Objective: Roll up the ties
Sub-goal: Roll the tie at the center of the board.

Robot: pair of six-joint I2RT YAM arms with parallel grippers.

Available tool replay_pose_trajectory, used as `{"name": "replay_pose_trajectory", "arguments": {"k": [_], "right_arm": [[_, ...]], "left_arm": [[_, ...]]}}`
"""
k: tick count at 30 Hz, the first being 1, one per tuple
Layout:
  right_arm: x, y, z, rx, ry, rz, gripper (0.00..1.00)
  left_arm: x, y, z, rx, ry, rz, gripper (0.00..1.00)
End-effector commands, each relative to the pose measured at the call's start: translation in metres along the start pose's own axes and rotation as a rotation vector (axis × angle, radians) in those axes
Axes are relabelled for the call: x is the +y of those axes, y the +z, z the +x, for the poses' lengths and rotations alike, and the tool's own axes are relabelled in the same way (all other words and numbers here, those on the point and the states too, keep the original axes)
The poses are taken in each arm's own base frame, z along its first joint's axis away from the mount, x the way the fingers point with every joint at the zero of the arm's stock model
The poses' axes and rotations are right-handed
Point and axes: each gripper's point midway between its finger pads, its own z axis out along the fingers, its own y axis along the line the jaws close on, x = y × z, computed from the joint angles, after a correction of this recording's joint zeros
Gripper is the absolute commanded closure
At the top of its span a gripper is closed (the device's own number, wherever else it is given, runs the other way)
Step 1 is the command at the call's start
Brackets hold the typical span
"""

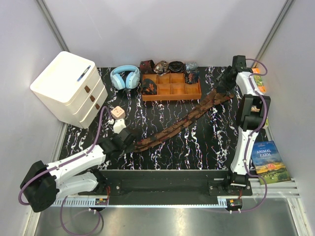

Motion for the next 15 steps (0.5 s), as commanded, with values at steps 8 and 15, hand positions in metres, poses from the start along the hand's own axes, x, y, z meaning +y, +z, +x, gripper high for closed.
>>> {"name": "replay_pose_trajectory", "arguments": {"k": [8, 15], "right_arm": [[-0.036, 0.039, -0.025, 0.012, -0.022, 0.127, 0.41], [-0.047, 0.048, -0.026, -0.002, -0.05, 0.172, 0.45]], "left_arm": [[-0.005, 0.001, 0.002, 0.014, -0.002, 0.025, 1.0], [-0.007, 0.0, 0.004, 0.023, -0.007, 0.038, 1.0]]}}
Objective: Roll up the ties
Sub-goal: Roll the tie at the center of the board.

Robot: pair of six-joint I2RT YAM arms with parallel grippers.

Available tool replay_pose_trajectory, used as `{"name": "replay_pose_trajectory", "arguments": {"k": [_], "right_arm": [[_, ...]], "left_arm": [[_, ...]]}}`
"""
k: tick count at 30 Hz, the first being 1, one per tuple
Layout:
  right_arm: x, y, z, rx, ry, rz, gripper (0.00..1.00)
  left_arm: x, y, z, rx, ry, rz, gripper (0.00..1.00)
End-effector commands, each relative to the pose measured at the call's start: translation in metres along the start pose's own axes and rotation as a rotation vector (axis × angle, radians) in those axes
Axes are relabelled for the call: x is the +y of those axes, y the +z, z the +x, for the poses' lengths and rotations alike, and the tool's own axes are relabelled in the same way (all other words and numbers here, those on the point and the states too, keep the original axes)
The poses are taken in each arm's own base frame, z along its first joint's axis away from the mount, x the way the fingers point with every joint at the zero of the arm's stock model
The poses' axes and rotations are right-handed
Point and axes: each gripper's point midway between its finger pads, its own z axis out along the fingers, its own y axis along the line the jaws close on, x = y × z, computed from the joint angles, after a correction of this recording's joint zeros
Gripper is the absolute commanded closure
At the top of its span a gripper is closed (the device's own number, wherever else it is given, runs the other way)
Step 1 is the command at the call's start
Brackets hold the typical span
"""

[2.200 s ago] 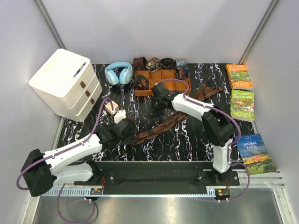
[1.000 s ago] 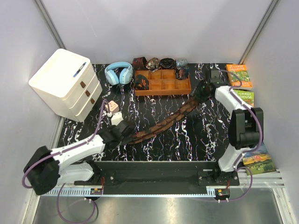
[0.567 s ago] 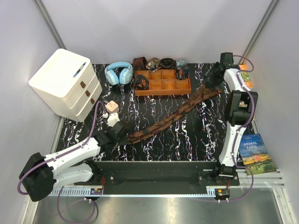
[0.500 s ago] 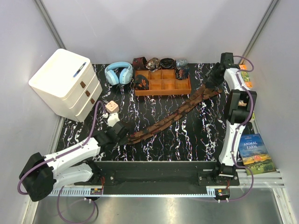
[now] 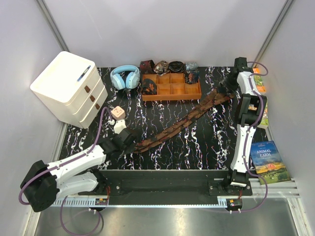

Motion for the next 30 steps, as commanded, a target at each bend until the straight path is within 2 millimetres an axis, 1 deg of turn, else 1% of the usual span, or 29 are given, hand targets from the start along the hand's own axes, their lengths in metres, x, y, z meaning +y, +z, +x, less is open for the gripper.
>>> {"name": "replay_pose_trajectory", "arguments": {"k": [1, 2, 4, 6, 8, 10, 13, 14, 16, 18, 19, 20, 23, 24, 26, 27, 29, 30], "right_arm": [[0.004, -0.003, -0.011, -0.032, -0.039, 0.001, 0.46], [0.004, -0.002, -0.01, -0.028, -0.038, 0.0, 0.46], [0.002, -0.005, -0.009, -0.02, -0.043, 0.004, 0.46], [-0.006, -0.015, -0.015, -0.056, -0.048, 0.046, 0.46], [-0.008, -0.025, -0.021, -0.081, -0.053, 0.062, 0.46], [-0.009, -0.022, -0.016, -0.068, -0.055, 0.057, 0.47], [-0.009, -0.011, -0.008, -0.039, -0.052, 0.043, 0.51], [-0.009, -0.004, -0.001, -0.012, -0.051, 0.034, 0.52], [-0.007, 0.001, 0.003, 0.0, -0.042, 0.024, 0.53], [-0.004, 0.008, 0.007, 0.017, -0.038, 0.0, 0.59], [-0.004, 0.009, 0.008, 0.018, -0.037, 0.001, 0.65], [-0.006, 0.011, 0.01, 0.023, -0.035, 0.004, 0.75], [-0.002, 0.012, 0.017, 0.043, -0.049, -0.032, 0.92], [-0.002, 0.013, 0.018, 0.043, -0.047, -0.04, 1.0], [0.001, 0.012, 0.017, 0.039, -0.038, -0.072, 1.0], [0.002, 0.011, 0.017, 0.041, -0.024, -0.079, 1.0], [0.004, 0.004, 0.009, 0.024, -0.002, -0.094, 1.0], [-0.001, 0.001, 0.001, 0.011, 0.027, -0.092, 1.0]], "left_arm": [[-0.005, -0.001, -0.003, -0.006, -0.011, 0.025, 1.0], [-0.005, -0.001, -0.003, -0.006, -0.009, 0.024, 1.0], [-0.004, -0.001, -0.003, -0.005, -0.008, 0.023, 1.0], [-0.003, -0.002, -0.002, -0.004, -0.007, 0.018, 1.0], [-0.003, -0.002, -0.002, -0.005, -0.007, 0.019, 1.0], [-0.003, -0.002, -0.003, -0.007, -0.011, 0.02, 1.0], [-0.004, -0.002, -0.004, -0.009, -0.011, 0.02, 1.0], [-0.004, -0.003, -0.003, -0.007, -0.008, 0.022, 1.0], [-0.003, -0.003, -0.003, -0.006, -0.006, 0.021, 1.0], [-0.003, -0.003, -0.003, -0.007, -0.009, 0.023, 1.0], [-0.001, -0.003, -0.002, -0.007, -0.009, 0.02, 1.0], [0.0, -0.003, -0.002, -0.009, -0.01, 0.02, 1.0], [0.002, -0.002, 0.0, -0.006, -0.015, 0.013, 1.0], [0.0, -0.003, -0.002, -0.009, -0.009, 0.018, 1.0], [-0.003, -0.003, -0.004, -0.008, 0.018, 0.021, 1.0], [-0.007, -0.006, -0.009, -0.014, 0.023, 0.029, 1.0], [-0.004, -0.009, -0.014, -0.023, 0.044, 0.003, 1.0], [-0.007, -0.013, -0.021, -0.039, 0.04, 0.004, 1.0]]}}
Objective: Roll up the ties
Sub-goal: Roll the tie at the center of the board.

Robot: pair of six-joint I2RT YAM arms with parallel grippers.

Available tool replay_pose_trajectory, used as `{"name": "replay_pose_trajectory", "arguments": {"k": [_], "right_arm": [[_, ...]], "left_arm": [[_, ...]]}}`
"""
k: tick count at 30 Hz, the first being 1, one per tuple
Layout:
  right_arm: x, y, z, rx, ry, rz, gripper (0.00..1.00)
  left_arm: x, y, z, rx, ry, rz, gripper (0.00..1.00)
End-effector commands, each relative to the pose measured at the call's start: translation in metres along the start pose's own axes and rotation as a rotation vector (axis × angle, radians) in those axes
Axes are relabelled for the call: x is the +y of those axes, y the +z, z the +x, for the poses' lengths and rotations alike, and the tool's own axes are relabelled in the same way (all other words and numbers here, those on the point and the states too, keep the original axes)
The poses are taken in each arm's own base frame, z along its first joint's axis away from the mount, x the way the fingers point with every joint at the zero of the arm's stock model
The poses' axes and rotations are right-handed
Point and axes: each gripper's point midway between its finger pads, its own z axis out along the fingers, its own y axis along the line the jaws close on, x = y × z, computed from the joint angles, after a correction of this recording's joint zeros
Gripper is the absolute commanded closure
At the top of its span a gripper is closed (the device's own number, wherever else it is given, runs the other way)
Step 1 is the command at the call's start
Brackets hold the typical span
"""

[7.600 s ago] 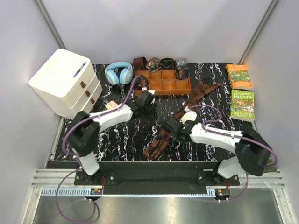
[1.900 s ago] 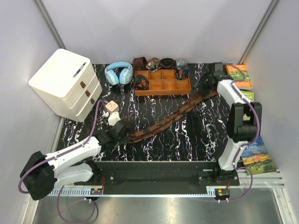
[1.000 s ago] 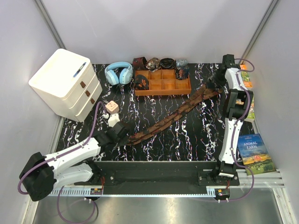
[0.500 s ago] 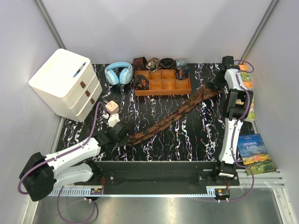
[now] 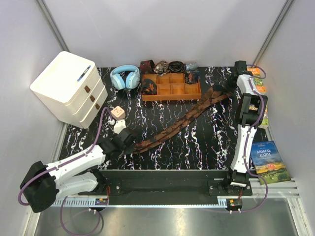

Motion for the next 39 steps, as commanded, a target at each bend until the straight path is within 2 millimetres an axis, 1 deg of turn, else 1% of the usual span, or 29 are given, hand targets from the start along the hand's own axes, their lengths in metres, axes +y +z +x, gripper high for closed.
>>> {"name": "replay_pose_trajectory", "arguments": {"k": [1, 2, 3, 5, 8, 12, 13, 16, 21, 23, 24, 25, 26, 27, 28, 29, 30, 31, 33, 34, 35, 36, 37, 38, 39], "right_arm": [[-0.002, -0.019, -0.017, -0.03, 0.064, -0.037, 1.0], [-0.004, -0.022, -0.022, -0.04, 0.077, -0.04, 1.0], [-0.01, -0.025, -0.03, -0.053, 0.099, -0.036, 1.0], [-0.014, -0.03, -0.039, -0.076, 0.112, -0.039, 1.0], [-0.019, -0.03, -0.045, -0.08, 0.131, -0.047, 1.0], [-0.034, -0.026, -0.051, -0.092, 0.169, -0.024, 1.0], [-0.037, -0.025, -0.052, -0.092, 0.182, -0.022, 1.0], [-0.041, -0.022, -0.051, -0.092, 0.193, -0.013, 1.0], [-0.045, -0.013, -0.042, -0.074, 0.206, -0.014, 1.0], [-0.043, -0.013, -0.04, -0.065, 0.21, -0.027, 1.0], [-0.041, -0.015, -0.04, -0.064, 0.207, -0.035, 0.96], [-0.04, -0.016, -0.039, -0.061, 0.199, -0.041, 0.89], [-0.038, -0.023, -0.042, -0.071, 0.196, -0.049, 0.67], [-0.036, -0.028, -0.044, -0.08, 0.186, -0.048, 0.6], [-0.034, -0.042, -0.053, -0.111, 0.179, -0.051, 0.52], [-0.033, -0.048, -0.054, -0.12, 0.174, -0.051, 0.44], [-0.032, -0.056, -0.058, -0.137, 0.163, -0.051, 0.41], [-0.027, -0.075, -0.068, -0.175, 0.155, -0.057, 0.39], [-0.029, -0.093, -0.066, -0.183, 0.162, -0.046, 0.38], [-0.021, -0.119, -0.071, -0.216, 0.161, -0.073, 0.38], [-0.022, -0.12, -0.054, -0.186, 0.163, -0.066, 0.39], [-0.018, -0.127, -0.045, -0.175, 0.165, -0.08, 0.41], [0.004, -0.154, -0.04, -0.195, 0.138, -0.159, 0.41], [0.003, -0.148, -0.01, -0.141, 0.12, -0.151, 0.42], [0.035, -0.155, 0.024, -0.101, 0.043, -0.2, 0.45]], "left_arm": [[-0.008, -0.015, -0.03, -0.071, 0.013, 0.002, 1.0], [-0.004, -0.018, -0.03, -0.071, 0.017, -0.01, 1.0], [-0.003, -0.021, -0.035, -0.084, 0.008, -0.012, 1.0], [0.001, -0.026, -0.04, -0.111, 0.001, -0.018, 1.0], [0.01, -0.021, -0.035, -0.111, -0.007, -0.043, 1.0], [0.023, -0.016, -0.028, -0.106, -0.044, -0.097, 1.0], [0.029, -0.014, -0.024, -0.104, -0.047, -0.115, 1.0], [0.038, -0.013, -0.021, -0.111, -0.069, -0.134, 1.0], [0.036, -0.009, -0.018, -0.095, -0.069, -0.134, 1.0], [0.033, -0.009, -0.017, -0.087, -0.066, -0.126, 1.0], [0.032, -0.008, -0.017, -0.086, -0.064, -0.12, 1.0], [0.032, -0.008, -0.018, -0.087, -0.064, -0.118, 1.0], [0.031, -0.008, -0.017, -0.085, -0.062, -0.115, 1.0], [0.03, -0.009, -0.018, -0.086, -0.061, -0.109, 1.0], [0.028, -0.01, -0.019, -0.084, -0.058, -0.105, 1.0], [0.027, -0.01, -0.018, -0.08, -0.055, -0.098, 1.0], [0.024, -0.012, -0.021, -0.081, -0.048, -0.09, 1.0], [0.023, -0.012, -0.021, -0.079, -0.046, -0.085, 1.0], [0.02, -0.014, -0.023, -0.08, -0.037, -0.076, 1.0], [0.019, -0.014, -0.024, -0.08, -0.033, -0.073, 1.0], [0.018, -0.015, -0.025, -0.083, -0.028, -0.072, 1.0], [0.016, -0.016, -0.027, -0.085, -0.031, -0.067, 1.0], [0.015, -0.016, -0.027, -0.082, -0.027, -0.066, 1.0], [0.015, -0.016, -0.027, -0.08, -0.029, -0.065, 1.0], [0.014, -0.016, -0.027, -0.08, -0.028, -0.062, 1.0]]}}
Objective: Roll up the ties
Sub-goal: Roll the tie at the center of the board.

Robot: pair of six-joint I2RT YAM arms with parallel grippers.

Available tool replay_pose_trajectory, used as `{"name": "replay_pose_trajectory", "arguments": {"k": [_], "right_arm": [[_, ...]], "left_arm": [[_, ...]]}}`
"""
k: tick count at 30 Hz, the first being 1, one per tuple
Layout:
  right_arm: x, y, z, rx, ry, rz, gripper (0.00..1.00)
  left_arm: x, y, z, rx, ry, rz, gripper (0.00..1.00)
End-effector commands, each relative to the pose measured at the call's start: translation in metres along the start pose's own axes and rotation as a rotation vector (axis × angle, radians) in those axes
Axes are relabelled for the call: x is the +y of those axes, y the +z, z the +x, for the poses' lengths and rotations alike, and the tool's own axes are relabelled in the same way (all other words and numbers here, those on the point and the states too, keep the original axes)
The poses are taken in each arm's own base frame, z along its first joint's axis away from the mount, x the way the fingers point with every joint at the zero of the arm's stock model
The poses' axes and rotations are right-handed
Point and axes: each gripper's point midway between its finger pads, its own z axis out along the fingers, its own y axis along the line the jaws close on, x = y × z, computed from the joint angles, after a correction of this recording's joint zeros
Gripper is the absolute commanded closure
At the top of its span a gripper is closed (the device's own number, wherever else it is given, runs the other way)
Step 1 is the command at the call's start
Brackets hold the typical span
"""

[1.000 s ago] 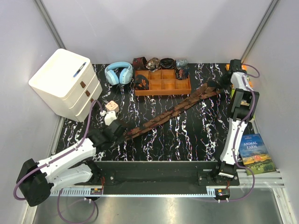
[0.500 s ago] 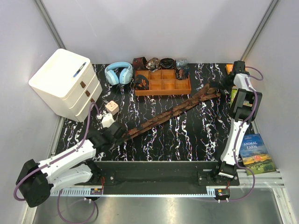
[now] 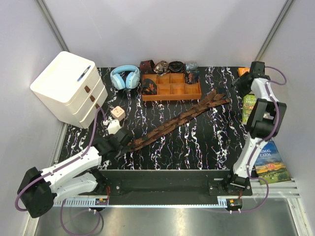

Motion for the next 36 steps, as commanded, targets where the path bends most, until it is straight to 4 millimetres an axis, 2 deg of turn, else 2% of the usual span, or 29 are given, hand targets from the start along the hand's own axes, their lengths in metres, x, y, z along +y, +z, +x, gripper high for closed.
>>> {"name": "replay_pose_trajectory", "arguments": {"k": [1, 2, 3, 5, 6, 7, 9, 10, 12, 13, 16, 17, 19, 21, 23, 24, 25, 27, 30, 36], "right_arm": [[0.081, -0.086, 0.07, 0.007, -0.169, -0.206, 0.47], [0.08, -0.085, 0.106, 0.066, -0.204, -0.208, 0.49], [0.105, -0.095, 0.161, 0.14, -0.275, -0.267, 0.56], [0.125, -0.111, 0.223, 0.24, -0.325, -0.391, 0.62], [0.14, -0.122, 0.265, 0.309, -0.358, -0.438, 0.66], [0.15, -0.129, 0.295, 0.381, -0.392, -0.494, 0.71], [0.163, -0.138, 0.334, 0.446, -0.447, -0.528, 0.75], [0.175, -0.148, 0.373, 0.502, -0.519, -0.566, 0.78], [0.182, -0.155, 0.406, 0.564, -0.558, -0.587, 0.81], [0.186, -0.159, 0.431, 0.628, -0.585, -0.607, 0.83], [0.188, -0.161, 0.469, 0.703, -0.617, -0.611, 0.84], [0.187, -0.169, 0.488, 0.729, -0.648, -0.622, 0.84], [0.187, -0.17, 0.511, 0.765, -0.673, -0.624, 0.84], [0.187, -0.179, 0.535, 0.798, -0.702, -0.634, 0.84], [0.189, -0.181, 0.554, 0.819, -0.713, -0.635, 0.85], [0.185, -0.173, 0.564, 0.834, -0.715, -0.613, 0.85], [0.19, -0.175, 0.568, 0.832, -0.716, -0.624, 0.86], [0.184, -0.172, 0.585, 0.855, -0.732, -0.607, 0.87], [0.179, -0.172, 0.595, 0.843, -0.757, -0.578, 0.88], [0.151, -0.157, 0.598, 0.826, -0.789, -0.5, 0.9]], "left_arm": [[-0.012, -0.005, -0.013, -0.024, -0.002, 0.03, 1.0], [-0.013, -0.005, -0.013, -0.024, 0.0, 0.03, 1.0], [-0.012, -0.004, -0.013, -0.024, -0.001, 0.028, 1.0], [-0.012, -0.003, -0.012, -0.019, 0.0, 0.026, 1.0], [-0.012, -0.003, -0.011, -0.018, 0.0, 0.026, 1.0], [-0.012, -0.003, -0.01, -0.014, -0.001, 0.027, 1.0], [-0.012, -0.002, -0.008, -0.009, -0.004, 0.03, 1.0], [-0.012, -0.002, -0.008, -0.01, -0.006, 0.033, 1.0], [-0.01, -0.001, -0.007, -0.011, -0.004, 0.031, 1.0], [-0.01, -0.002, -0.007, -0.016, -0.007, 0.032, 1.0], [-0.007, -0.002, -0.006, -0.019, -0.012, 0.036, 1.0], [-0.005, -0.001, -0.004, -0.016, -0.012, 0.034, 1.0], [-0.005, -0.001, -0.003, -0.014, -0.014, 0.038, 1.0], [-0.004, -0.001, -0.002, -0.011, -0.011, 0.037, 1.0], [-0.005, -0.002, -0.001, -0.011, -0.008, 0.044, 1.0], [-0.005, -0.003, -0.003, -0.015, -0.009, 0.048, 1.0], [-0.006, -0.003, -0.003, -0.015, -0.009, 0.052, 1.0], [-0.007, -0.005, -0.005, -0.021, -0.01, 0.062, 1.0], [-0.009, -0.008, -0.006, -0.022, -0.012, 0.078, 1.0], [-0.011, -0.014, -0.009, -0.03, -0.013, 0.103, 1.0]]}}
